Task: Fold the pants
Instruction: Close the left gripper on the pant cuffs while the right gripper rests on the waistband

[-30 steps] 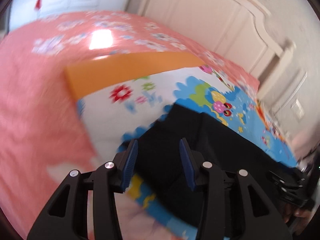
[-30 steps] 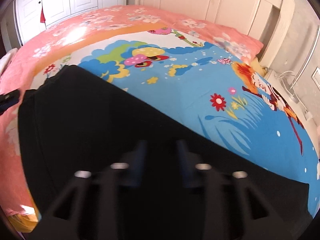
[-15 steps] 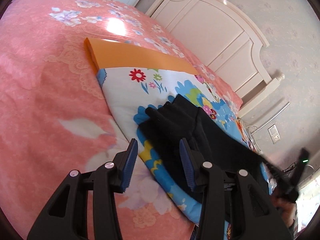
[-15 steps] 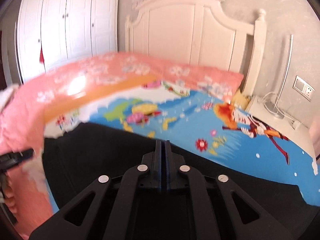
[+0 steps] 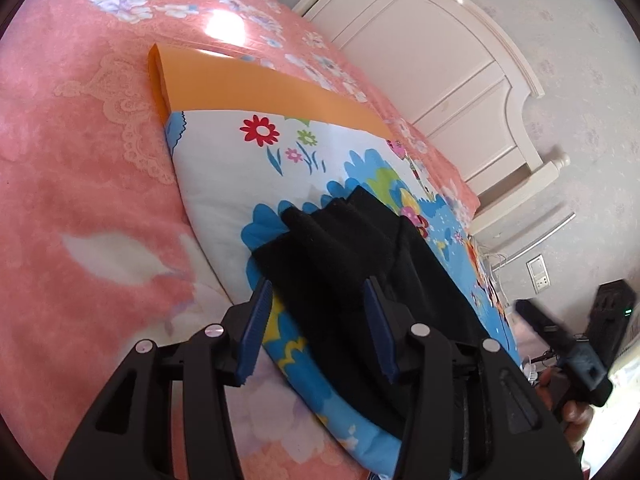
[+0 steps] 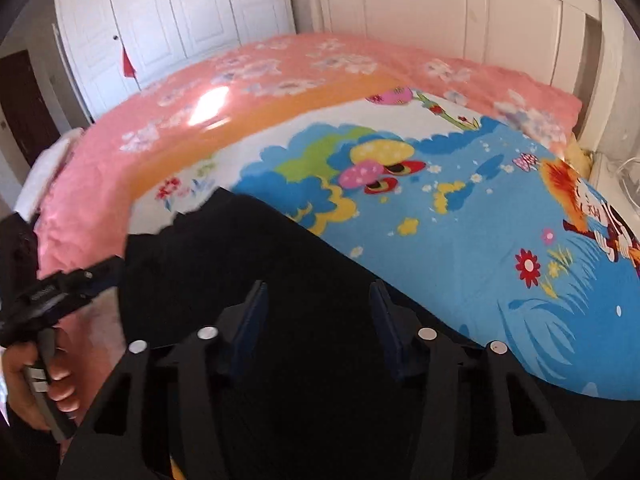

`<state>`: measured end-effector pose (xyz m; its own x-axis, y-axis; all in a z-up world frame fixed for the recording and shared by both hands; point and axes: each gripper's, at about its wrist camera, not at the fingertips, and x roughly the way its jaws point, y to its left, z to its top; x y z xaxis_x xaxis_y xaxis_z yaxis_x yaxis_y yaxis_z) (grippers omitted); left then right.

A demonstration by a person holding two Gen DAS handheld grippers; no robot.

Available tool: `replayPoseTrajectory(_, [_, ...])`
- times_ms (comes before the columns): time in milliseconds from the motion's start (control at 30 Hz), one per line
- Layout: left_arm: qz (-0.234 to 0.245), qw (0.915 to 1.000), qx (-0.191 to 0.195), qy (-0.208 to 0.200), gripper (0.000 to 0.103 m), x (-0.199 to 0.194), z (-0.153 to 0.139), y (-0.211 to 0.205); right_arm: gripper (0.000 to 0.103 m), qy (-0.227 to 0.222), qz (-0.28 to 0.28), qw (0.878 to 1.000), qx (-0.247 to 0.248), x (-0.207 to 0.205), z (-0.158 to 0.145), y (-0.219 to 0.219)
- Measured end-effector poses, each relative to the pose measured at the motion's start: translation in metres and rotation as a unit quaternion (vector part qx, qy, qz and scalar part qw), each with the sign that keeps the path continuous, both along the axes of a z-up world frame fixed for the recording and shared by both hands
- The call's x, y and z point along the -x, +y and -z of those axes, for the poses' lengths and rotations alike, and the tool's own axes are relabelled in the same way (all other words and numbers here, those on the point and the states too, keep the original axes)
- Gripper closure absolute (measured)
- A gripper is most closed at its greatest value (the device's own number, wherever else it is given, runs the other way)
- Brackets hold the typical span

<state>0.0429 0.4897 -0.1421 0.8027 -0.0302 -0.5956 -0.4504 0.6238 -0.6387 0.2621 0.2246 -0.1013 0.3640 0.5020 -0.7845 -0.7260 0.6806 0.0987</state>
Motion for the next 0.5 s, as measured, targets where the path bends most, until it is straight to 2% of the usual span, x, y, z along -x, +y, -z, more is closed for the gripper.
replayPoseTrajectory(33, [0.001,1.0000,0.002,0.000,0.057,-0.002,0.001,0.002,0.102,-0.012,0.007,1.000,0.028,-0.005,0.012,0.002])
replayPoseTrajectory(67, [0.003,1.0000,0.004,-0.001,0.057,-0.004,0.001,0.003,0.102,-0.017,0.008,0.999,0.045,-0.010,0.023,0.004])
replayPoseTrajectory(167, [0.012,0.9999,-0.003,0.001,0.057,-0.012,0.000,0.005,0.102,-0.071,-0.005,0.995,0.064,-0.006,0.027,0.010])
replayPoseTrajectory(200, [0.015,0.9999,-0.003,0.002,0.064,-0.015,0.002,0.006,0.101,-0.097,-0.004,0.993,0.069,-0.003,0.026,0.013])
replayPoseTrajectory(233, [0.021,0.9998,0.002,0.002,0.079,-0.018,0.004,0.008,0.097,-0.123,-0.004,0.990,0.066,0.003,0.021,0.014])
replayPoseTrajectory(267, [0.023,0.9997,0.004,0.002,0.085,-0.020,0.004,0.009,0.060,-0.142,-0.008,0.988,0.063,0.011,0.016,0.016])
replayPoseTrajectory(300, [0.021,0.9998,0.001,0.004,0.094,-0.022,0.004,0.010,0.007,-0.151,-0.009,0.986,0.063,0.015,0.011,0.017])
replayPoseTrajectory(333, [0.021,0.9998,-0.005,0.004,0.097,-0.022,0.003,0.009,0.012,-0.159,-0.008,0.986,0.045,0.021,0.005,0.016])
replayPoseTrajectory(367, [0.019,0.9998,-0.008,0.006,0.097,-0.022,0.003,0.009,0.007,-0.162,-0.015,0.986,0.022,0.023,0.001,0.015])
replayPoseTrajectory(500, [0.011,0.9998,0.002,0.017,0.097,-0.022,0.011,0.010,0.007,-0.101,-0.032,0.994,-0.008,0.021,0.000,0.017])
